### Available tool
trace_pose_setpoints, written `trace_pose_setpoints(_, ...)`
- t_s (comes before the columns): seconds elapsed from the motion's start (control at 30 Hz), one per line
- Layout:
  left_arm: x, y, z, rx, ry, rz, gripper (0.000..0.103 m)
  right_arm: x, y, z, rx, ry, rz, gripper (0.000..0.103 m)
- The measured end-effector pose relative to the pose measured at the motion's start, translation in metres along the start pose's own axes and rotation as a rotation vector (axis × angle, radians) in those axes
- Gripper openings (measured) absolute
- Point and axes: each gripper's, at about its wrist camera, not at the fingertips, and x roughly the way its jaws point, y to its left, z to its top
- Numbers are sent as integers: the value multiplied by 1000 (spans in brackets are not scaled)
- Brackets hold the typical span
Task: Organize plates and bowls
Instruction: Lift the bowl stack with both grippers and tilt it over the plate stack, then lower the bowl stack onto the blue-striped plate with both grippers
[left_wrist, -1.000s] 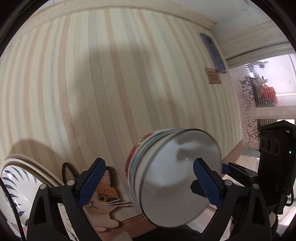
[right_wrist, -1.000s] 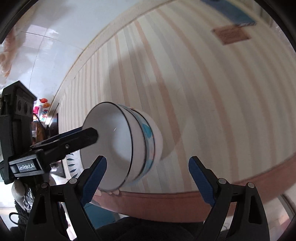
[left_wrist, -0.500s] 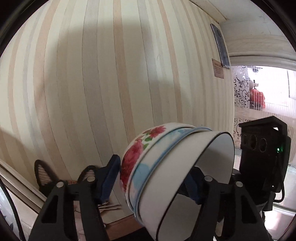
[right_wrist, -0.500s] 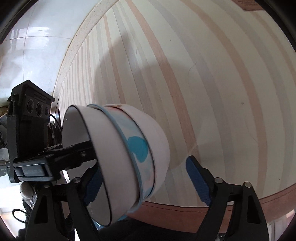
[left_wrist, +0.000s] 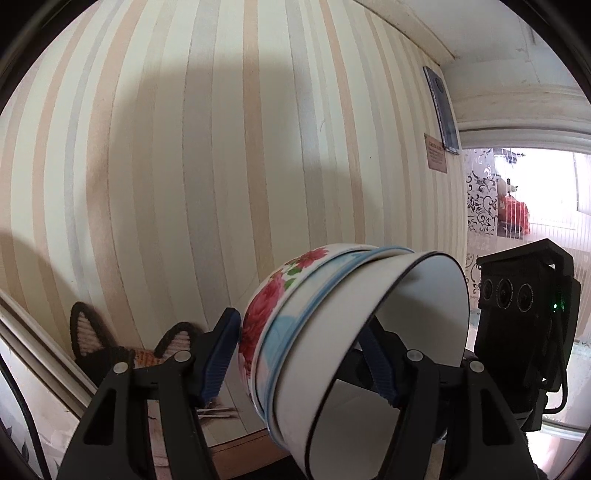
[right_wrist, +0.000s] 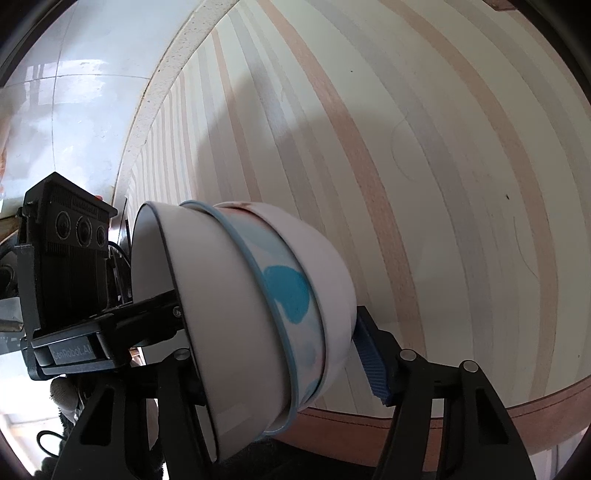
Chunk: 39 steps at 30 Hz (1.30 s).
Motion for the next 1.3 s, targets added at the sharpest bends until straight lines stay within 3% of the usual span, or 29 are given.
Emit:
trace_pose_setpoints(0.27,-14,-3,0,-5,-49,4,63,-5,8,7,-48,-18,4,65)
trace_pose_setpoints(0.6,-58,10,-13,-60,-129,12,63,0,57,19,-123,1,25,64)
trace_pose_setpoints(0.87,-101,41,-29,-86,-207,4,63,19,115,15,-214,12,15,64)
trace_pose_setpoints(1.3,-140,112,-59,-145,-243,26,63,71,184,-24,-276,46,37,64)
